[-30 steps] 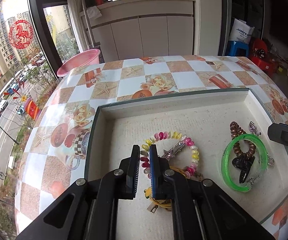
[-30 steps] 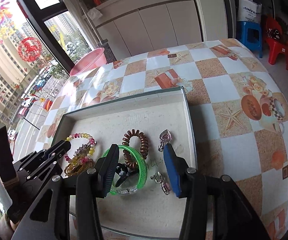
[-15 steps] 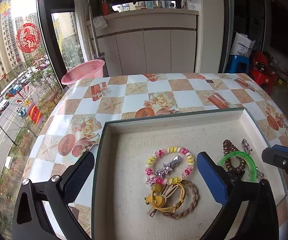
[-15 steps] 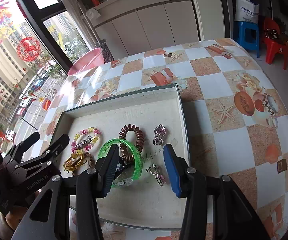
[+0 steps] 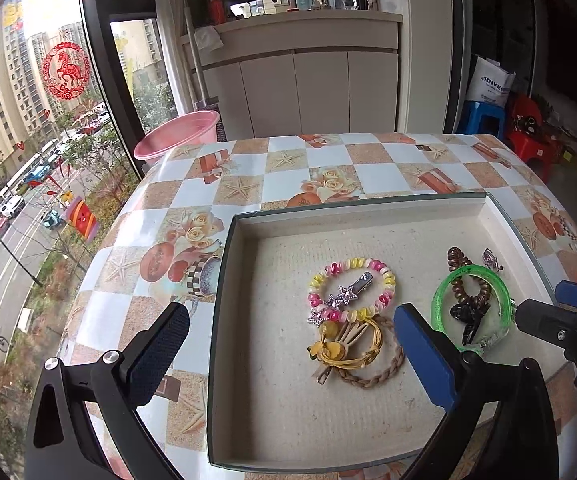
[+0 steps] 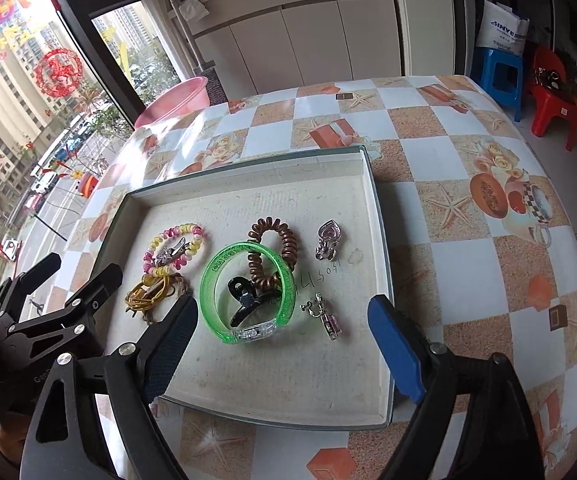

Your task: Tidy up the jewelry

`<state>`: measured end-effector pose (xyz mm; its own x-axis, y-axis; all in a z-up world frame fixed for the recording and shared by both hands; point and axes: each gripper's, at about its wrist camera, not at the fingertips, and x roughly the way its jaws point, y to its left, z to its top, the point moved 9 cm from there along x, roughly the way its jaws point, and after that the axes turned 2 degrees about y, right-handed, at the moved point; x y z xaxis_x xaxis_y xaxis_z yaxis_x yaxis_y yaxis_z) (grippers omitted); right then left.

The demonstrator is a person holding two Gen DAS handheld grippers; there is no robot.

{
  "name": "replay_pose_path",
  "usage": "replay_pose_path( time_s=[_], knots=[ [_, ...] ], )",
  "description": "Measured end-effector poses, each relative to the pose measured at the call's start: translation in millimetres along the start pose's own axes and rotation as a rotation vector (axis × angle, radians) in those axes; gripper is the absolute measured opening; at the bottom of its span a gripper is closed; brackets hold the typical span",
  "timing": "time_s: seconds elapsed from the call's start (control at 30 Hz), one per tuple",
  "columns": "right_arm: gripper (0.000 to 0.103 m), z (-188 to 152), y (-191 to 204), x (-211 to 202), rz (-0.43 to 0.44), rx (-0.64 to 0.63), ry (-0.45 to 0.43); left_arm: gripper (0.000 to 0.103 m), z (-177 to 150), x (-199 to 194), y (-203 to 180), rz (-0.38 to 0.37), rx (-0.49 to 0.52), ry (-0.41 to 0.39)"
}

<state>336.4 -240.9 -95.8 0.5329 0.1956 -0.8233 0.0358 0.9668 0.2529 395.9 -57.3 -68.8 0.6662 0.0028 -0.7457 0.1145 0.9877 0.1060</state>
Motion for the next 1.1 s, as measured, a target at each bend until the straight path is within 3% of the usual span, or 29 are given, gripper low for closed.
replay_pose_path(
  time_s=[0.6, 1.1],
  knots=[
    [0.091, -77.3, 15.7, -33.7, -0.079, -0.075, 0.047, 0.103, -71.1, -70.7, 8.5, 0.008, -0.038, -0.017],
    [0.091, -117.5, 23.9, -100.4, -0.177, -0.066, -0.166, 0.103, -121.4, -123.9, 21.5, 0.001, -0.1, -0.067]
  ],
)
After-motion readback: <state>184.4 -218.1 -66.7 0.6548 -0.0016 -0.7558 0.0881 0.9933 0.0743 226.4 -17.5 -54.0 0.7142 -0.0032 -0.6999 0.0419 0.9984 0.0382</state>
